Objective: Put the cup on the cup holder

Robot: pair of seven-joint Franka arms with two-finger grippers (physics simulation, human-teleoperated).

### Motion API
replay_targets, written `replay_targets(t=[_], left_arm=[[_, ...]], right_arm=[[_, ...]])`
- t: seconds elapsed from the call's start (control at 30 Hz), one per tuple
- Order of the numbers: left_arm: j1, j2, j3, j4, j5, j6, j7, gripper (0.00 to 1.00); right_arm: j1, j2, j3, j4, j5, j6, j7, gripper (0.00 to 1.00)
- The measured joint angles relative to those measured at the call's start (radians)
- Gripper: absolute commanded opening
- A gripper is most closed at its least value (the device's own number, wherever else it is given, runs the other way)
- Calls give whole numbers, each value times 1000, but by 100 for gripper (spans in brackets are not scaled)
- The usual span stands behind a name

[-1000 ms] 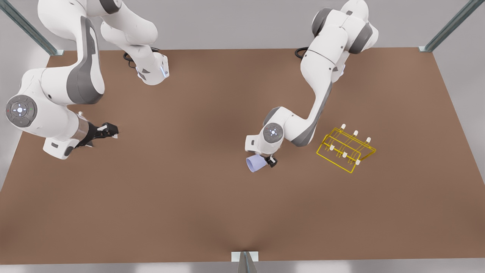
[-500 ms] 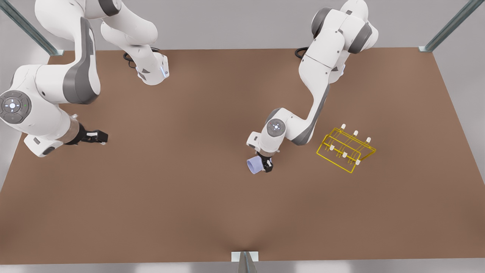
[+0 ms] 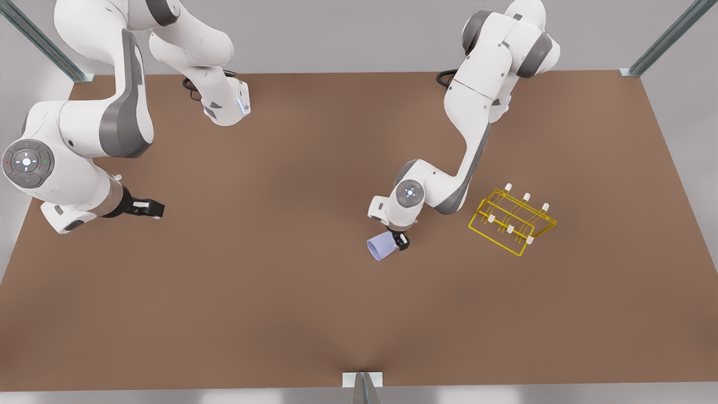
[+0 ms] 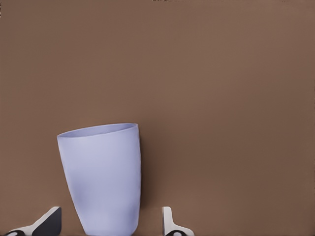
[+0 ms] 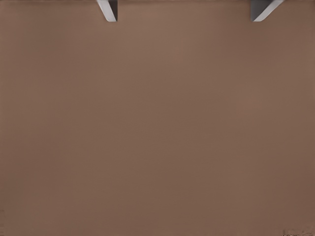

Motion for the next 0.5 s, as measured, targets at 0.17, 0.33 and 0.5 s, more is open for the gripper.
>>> replay_targets(t=[0.17,0.33,0.5], left_arm=[[3,29,0,23,-32,-5,-77,100],[3,78,0,64,-42,5,-138,100],[1,92,0,68,-43,31,-183,100]], right_arm=[[0,6,1,11,7,3,23,100],[0,8,2,12,15,5,39,100],[0,8,2,12,18,6,52,100]])
